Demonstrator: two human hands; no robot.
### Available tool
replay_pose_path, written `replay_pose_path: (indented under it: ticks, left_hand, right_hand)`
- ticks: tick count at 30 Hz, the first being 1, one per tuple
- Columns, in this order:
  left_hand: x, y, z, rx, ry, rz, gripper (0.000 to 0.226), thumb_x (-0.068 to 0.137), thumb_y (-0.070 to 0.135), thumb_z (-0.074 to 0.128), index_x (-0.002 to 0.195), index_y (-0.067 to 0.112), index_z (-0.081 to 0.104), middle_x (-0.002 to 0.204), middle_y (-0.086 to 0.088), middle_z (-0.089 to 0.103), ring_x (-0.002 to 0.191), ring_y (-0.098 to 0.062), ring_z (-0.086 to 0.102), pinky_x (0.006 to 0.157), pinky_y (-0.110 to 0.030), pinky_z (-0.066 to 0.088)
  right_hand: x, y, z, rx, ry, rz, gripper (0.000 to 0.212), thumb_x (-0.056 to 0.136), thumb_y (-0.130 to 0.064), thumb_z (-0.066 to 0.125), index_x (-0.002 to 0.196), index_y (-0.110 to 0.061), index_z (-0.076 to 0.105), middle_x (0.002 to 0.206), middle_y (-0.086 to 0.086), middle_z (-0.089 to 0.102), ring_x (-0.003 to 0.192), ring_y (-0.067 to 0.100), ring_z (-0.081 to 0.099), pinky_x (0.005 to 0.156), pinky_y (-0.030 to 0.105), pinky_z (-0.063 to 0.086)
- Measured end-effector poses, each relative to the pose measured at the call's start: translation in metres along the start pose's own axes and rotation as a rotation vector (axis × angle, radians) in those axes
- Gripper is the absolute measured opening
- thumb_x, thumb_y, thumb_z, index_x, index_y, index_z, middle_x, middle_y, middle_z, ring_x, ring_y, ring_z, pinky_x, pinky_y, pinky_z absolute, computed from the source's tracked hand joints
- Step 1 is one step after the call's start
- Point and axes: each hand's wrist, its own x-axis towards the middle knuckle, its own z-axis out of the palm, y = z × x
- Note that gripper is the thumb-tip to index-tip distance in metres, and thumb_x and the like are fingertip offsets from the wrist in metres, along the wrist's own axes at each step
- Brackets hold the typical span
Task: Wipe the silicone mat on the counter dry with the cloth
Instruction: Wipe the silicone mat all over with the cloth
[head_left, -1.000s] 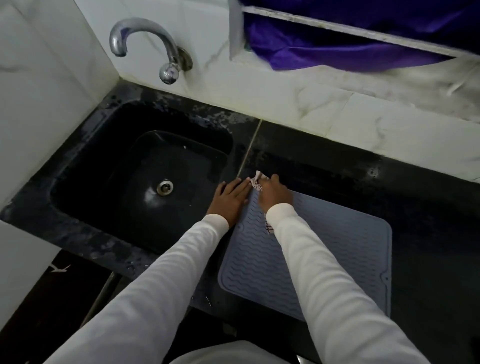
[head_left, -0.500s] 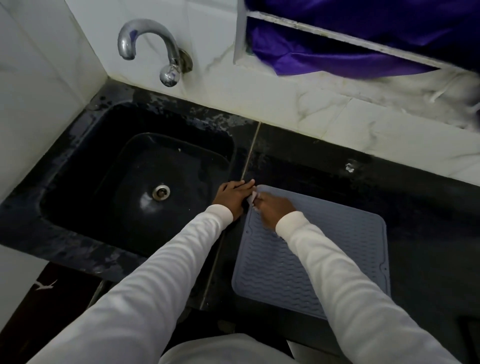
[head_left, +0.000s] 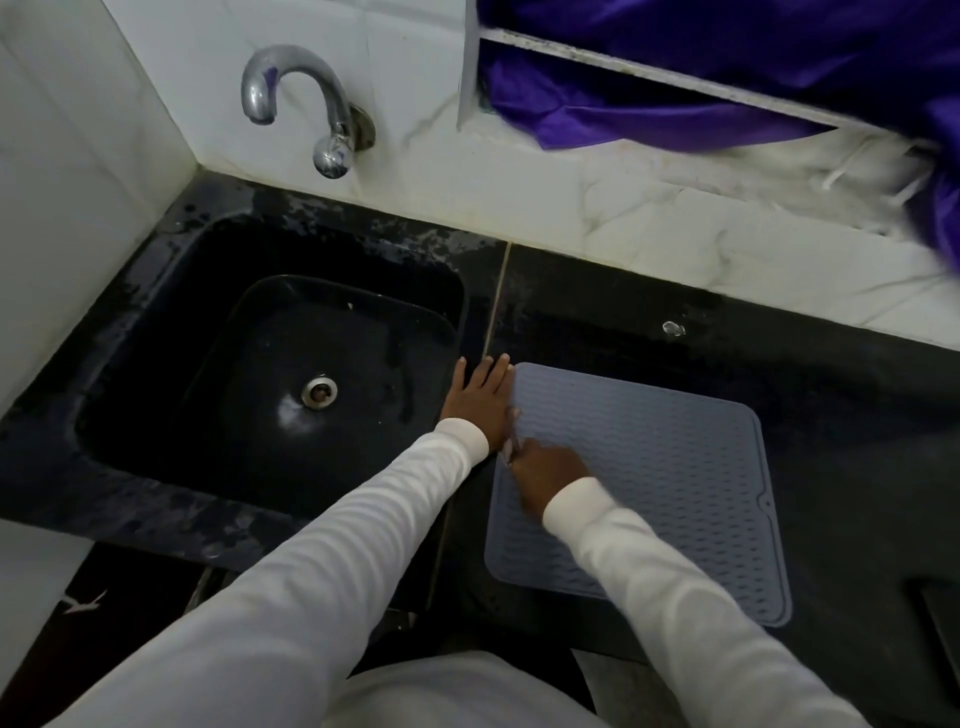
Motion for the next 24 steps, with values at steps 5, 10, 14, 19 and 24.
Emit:
replay_pose_path:
  ticks: [5, 10, 14, 19, 24]
  left_hand:
    - [0.001, 0.000, 0.001, 0.027, 0.013, 0.027, 0.065, 0.104, 0.044, 0.022, 0.155, 0.010, 0.003, 0.164, -0.007, 0.000, 0.150, -0.027, 0.002, 0.119, -0.053, -0.003]
    - [0.006, 0.005, -0.004, 0.118, -0.002, 0.041, 0.064, 0.104, 0.042, 0.020, 0.154, 0.005, 0.003, 0.163, -0.011, 0.000, 0.150, -0.028, -0.004, 0.119, -0.052, -0.006]
    - [0.009, 0.007, -0.004, 0.133, -0.008, 0.026, 0.065, 0.104, 0.042, 0.020, 0.154, 0.005, 0.004, 0.163, -0.011, 0.001, 0.150, -0.028, -0.003, 0.119, -0.052, -0.006]
    - [0.005, 0.010, -0.004, 0.096, -0.013, -0.021, 0.064, 0.104, 0.043, 0.020, 0.154, 0.007, 0.002, 0.163, -0.011, -0.001, 0.150, -0.028, -0.003, 0.120, -0.051, -0.006]
    - [-0.004, 0.016, 0.007, 0.035, 0.051, -0.044, 0.061, 0.105, 0.037, 0.019, 0.154, 0.007, 0.001, 0.163, -0.014, -0.002, 0.150, -0.031, 0.001, 0.121, -0.047, 0.000]
  right_hand:
    - [-0.015, -0.033, 0.021, 0.010, 0.087, 0.081, 0.063, 0.049, -0.018, 0.092, 0.102, 0.007, 0.068, 0.091, 0.021, 0.068, 0.071, 0.030, 0.069, 0.057, 0.031, 0.057]
    - [-0.035, -0.050, 0.040, 0.130, 0.101, 0.028, 0.048, 0.015, -0.019, 0.096, 0.053, -0.007, 0.068, 0.048, 0.006, 0.057, 0.032, 0.018, 0.052, 0.029, 0.016, 0.037]
    - [-0.059, -0.058, 0.043, 0.092, 0.016, 0.019, 0.065, 0.033, -0.025, 0.094, 0.090, -0.001, 0.074, 0.077, 0.011, 0.069, 0.052, 0.018, 0.064, 0.042, 0.018, 0.044]
    - [-0.082, -0.062, 0.068, 0.115, -0.089, -0.019, 0.078, 0.008, -0.040, 0.092, 0.079, -0.011, 0.078, 0.070, 0.002, 0.069, 0.037, 0.012, 0.056, 0.030, 0.016, 0.035]
    - [-0.098, -0.057, 0.077, 0.063, -0.118, -0.087, 0.069, 0.034, -0.040, 0.090, 0.095, -0.014, 0.075, 0.086, 0.004, 0.071, 0.049, 0.013, 0.062, 0.037, 0.018, 0.041]
